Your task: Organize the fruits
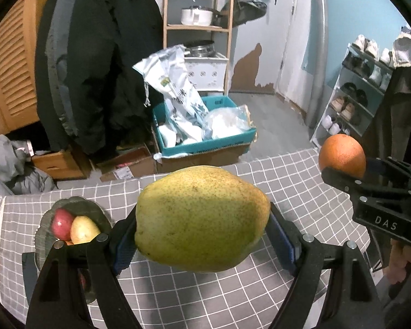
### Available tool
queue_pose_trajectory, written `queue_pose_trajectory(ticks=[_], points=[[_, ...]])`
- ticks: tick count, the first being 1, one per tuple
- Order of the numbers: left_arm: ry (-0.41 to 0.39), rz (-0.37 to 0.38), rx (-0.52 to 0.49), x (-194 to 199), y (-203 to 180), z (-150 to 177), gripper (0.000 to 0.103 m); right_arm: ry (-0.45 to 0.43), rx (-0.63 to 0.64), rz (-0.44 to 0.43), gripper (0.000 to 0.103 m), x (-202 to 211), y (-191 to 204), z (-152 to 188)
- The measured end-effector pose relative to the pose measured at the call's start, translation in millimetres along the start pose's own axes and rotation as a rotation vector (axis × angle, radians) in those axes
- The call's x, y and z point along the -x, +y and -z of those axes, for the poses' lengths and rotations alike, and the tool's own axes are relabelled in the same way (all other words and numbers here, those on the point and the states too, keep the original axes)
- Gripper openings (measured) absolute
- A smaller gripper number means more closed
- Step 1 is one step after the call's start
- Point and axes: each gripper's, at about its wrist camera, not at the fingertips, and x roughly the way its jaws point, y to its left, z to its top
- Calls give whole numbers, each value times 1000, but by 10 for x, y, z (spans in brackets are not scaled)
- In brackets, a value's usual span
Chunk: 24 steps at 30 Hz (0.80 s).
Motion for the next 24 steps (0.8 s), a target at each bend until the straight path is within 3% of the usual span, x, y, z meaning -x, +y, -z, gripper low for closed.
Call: queue_pose_trajectory(ticks=[24], points=[[-73,-75,99,427,698,62,85,-53,71,-102,63,124,776,-285]])
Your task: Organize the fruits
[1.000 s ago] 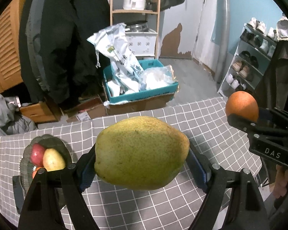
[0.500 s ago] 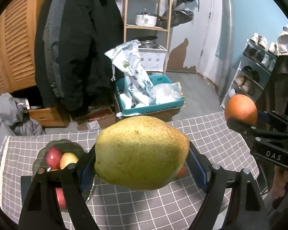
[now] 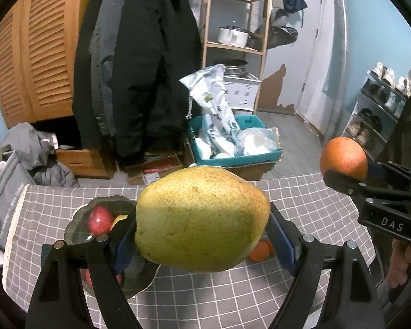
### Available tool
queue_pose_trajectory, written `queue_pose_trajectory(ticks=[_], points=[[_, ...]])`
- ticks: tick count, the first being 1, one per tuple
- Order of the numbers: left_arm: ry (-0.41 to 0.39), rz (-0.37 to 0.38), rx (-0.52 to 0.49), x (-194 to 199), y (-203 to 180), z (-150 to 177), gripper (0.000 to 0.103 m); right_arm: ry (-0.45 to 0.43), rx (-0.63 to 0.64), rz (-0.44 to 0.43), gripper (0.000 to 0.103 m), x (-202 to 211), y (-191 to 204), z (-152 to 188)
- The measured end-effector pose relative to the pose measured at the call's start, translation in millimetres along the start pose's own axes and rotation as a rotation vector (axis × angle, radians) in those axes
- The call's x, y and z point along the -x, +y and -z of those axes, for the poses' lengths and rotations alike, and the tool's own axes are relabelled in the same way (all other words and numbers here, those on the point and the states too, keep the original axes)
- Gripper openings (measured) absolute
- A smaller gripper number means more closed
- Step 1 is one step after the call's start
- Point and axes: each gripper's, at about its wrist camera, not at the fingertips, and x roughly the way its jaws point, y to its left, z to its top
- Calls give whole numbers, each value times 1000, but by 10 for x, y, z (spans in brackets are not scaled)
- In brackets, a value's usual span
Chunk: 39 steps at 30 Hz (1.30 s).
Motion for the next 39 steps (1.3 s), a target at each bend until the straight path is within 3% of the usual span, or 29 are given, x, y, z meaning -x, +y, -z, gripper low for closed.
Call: queue_pose_trajectory(ticks=[14,24,39], points=[[1,-51,78,65,563,54,85,30,43,-75,63,-278,534,-169],[25,-131,153,18,1124,148,85,78,94,-136,63,-620,1022,-208],[128,-206,253,-272,1838,514,85,193,154,-239,63,-1262,1776,-47]])
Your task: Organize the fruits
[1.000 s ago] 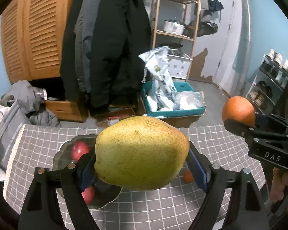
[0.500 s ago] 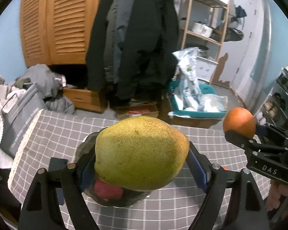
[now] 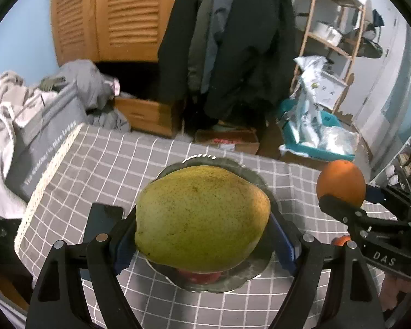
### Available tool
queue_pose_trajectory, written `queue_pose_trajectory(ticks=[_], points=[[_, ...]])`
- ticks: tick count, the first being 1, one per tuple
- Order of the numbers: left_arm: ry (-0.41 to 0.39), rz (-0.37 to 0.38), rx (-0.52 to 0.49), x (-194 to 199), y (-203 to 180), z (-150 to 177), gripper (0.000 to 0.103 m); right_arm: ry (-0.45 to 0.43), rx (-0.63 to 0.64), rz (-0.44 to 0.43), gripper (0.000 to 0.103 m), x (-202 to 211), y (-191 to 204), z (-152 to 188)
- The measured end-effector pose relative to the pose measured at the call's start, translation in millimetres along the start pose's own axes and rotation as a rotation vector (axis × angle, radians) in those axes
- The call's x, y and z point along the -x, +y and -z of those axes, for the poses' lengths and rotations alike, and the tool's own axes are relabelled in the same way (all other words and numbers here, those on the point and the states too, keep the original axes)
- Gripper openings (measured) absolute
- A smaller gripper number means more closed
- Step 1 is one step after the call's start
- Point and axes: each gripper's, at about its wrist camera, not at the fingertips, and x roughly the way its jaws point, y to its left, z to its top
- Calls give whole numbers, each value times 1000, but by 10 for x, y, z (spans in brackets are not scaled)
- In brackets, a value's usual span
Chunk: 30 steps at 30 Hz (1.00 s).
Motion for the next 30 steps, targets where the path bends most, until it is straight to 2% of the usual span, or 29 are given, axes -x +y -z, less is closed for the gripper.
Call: queue_pose_trajectory(ticks=[6,14,24,30], points=[[75,-23,41,-310,209,99,85,50,29,-13,63,-277,160,56],[134,-43,72,-579,364,182,85,113,38,-32,63,-584,301,133],[225,-38,105,-850,496,312,85,194,75,-33,63,-893,413,282],[277,-34,121,-979,545,395,85,211,85,-41,63,-976,466,307]])
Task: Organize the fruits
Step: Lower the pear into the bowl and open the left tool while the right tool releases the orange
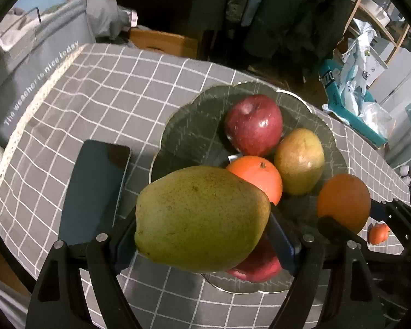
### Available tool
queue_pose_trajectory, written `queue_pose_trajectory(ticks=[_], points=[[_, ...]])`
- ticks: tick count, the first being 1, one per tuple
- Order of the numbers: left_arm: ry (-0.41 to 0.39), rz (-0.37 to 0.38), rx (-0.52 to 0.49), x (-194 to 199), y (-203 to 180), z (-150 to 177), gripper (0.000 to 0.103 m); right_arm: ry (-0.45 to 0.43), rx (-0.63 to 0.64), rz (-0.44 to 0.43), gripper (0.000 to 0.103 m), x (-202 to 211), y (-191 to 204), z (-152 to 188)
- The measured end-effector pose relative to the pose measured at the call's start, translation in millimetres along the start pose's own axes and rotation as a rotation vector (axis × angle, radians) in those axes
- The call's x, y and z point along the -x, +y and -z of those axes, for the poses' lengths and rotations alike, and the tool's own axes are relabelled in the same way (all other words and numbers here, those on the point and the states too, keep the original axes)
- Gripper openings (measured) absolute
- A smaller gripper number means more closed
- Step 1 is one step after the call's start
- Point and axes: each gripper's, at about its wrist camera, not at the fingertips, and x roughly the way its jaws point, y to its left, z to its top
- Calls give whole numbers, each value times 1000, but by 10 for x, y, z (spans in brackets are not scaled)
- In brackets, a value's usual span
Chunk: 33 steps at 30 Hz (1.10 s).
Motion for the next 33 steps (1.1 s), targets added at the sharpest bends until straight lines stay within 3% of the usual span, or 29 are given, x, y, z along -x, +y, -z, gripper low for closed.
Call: queue_pose_trajectory(ticks=[11,20,33], points=[[22,1,20,-66,51,-11,85,38,11,-15,63,-135,47,30],[47,26,97,-98,195,1,87,98,6,-34,64,-289,60,63],[17,-16,40,45,103,3,92,105,13,-25,64,-322,74,111]])
